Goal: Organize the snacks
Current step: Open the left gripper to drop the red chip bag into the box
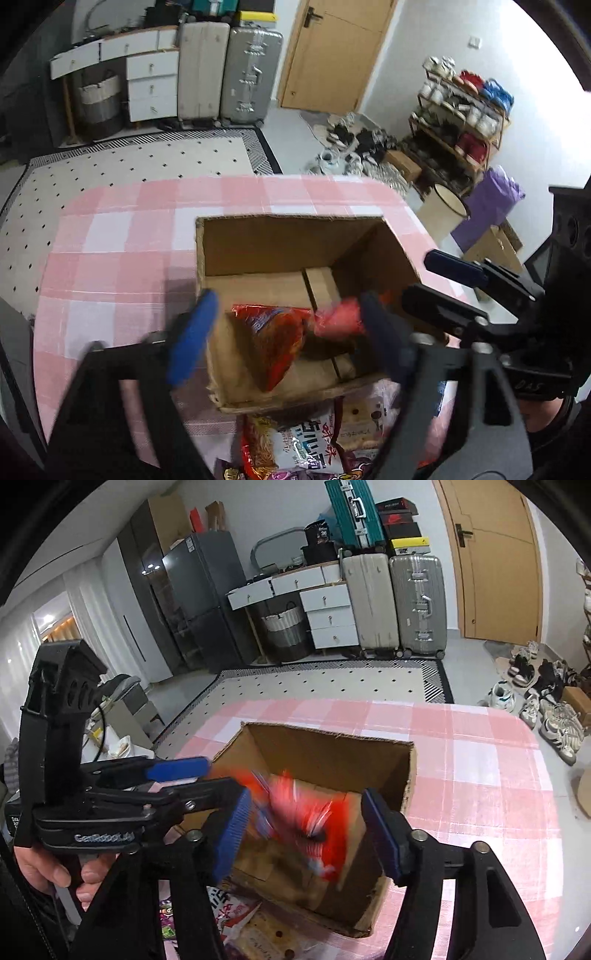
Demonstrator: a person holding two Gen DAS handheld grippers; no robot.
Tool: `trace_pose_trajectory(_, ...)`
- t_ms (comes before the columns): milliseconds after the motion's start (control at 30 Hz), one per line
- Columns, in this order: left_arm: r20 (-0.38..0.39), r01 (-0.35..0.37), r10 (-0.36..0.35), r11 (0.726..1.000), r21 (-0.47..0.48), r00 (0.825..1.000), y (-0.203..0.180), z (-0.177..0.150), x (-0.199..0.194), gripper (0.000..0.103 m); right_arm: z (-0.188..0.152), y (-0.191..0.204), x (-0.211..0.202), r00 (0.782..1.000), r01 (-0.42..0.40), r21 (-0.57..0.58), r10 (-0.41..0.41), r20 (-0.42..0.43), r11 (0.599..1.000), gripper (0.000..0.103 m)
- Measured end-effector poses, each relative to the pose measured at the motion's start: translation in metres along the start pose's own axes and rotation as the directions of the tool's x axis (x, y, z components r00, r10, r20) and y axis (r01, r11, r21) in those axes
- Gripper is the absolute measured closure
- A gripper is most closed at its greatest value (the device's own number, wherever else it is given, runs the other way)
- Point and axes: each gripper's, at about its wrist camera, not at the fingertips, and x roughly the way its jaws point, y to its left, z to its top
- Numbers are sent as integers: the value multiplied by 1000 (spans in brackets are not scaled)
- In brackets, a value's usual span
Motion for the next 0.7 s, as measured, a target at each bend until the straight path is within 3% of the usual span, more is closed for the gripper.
trace_pose_trajectory(167,26,-17,17,1000,-2,1000,0,-3,-17,22,1,-2,-23,999,12,11,-13,52,1000,30)
trace_pose_trajectory(300,53,-34,34,999,1,998,-5,-13,-39,21,-1,-1,-52,994,20,14,-21,104,1000,20)
trace_pose_trajectory(500,79,-59,57,998,14,995,-15,-26,-78,20,-7,11,-92,989,23,5,-23,143,1000,19)
trace_pose_trajectory(700,133,-89,84,995,32,988,-30,-45,-123,11,-20,33,-128,979,30,-33,-23,200,999,10)
